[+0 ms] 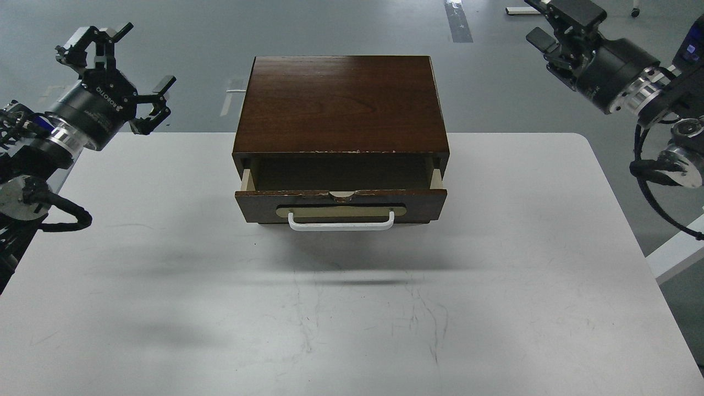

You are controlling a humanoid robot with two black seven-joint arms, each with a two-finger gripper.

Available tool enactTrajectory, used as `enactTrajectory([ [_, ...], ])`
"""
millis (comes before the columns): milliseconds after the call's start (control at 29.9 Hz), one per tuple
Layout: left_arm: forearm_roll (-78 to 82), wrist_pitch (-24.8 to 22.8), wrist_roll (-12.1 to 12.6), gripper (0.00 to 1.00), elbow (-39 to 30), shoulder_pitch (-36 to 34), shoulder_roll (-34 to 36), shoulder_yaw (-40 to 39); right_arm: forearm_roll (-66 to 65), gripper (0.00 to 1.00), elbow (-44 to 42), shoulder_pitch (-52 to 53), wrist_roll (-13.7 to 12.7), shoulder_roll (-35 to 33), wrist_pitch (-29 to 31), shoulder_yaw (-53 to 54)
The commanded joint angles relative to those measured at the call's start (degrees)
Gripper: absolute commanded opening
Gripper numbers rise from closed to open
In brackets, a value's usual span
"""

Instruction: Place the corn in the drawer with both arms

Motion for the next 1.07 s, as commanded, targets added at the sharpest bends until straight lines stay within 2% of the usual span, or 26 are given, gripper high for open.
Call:
enactTrajectory([
  [0, 0.0, 0.0, 0.0, 0.99, 0.0, 0.11, -0.06, 0.08, 8.16, 0.98, -0.21, -4.37, 0.01, 0.38, -0.31, 2.33],
  [200, 0.0, 0.0, 0.0, 0.98, 0.0, 1.08, -0.32, 0.08, 19.68, 0.99, -2.93, -9.03, 0.01, 1.43, -0.31, 2.86],
  [334, 0.09, 0.0, 0.0, 0.99, 0.0, 1.7, -0.67, 0.08, 25.92, 0.99, -7.76, -12.36, 0.01, 6.6, 0.04, 4.27],
  [735, 0.18, 0.0, 0.0, 0.99, 0.0, 2.14, -1.64, 0.08, 26.46, 1.0, -12.24, -16.94, 0.01, 14.87, -0.66, 5.32],
  [1035, 0.26, 0.0, 0.0, 0.99, 0.0, 2.93, -2.17, -0.01, 26.46, 1.0, -11.99, -16.94, 0.01, 15.14, -0.48, 5.32],
])
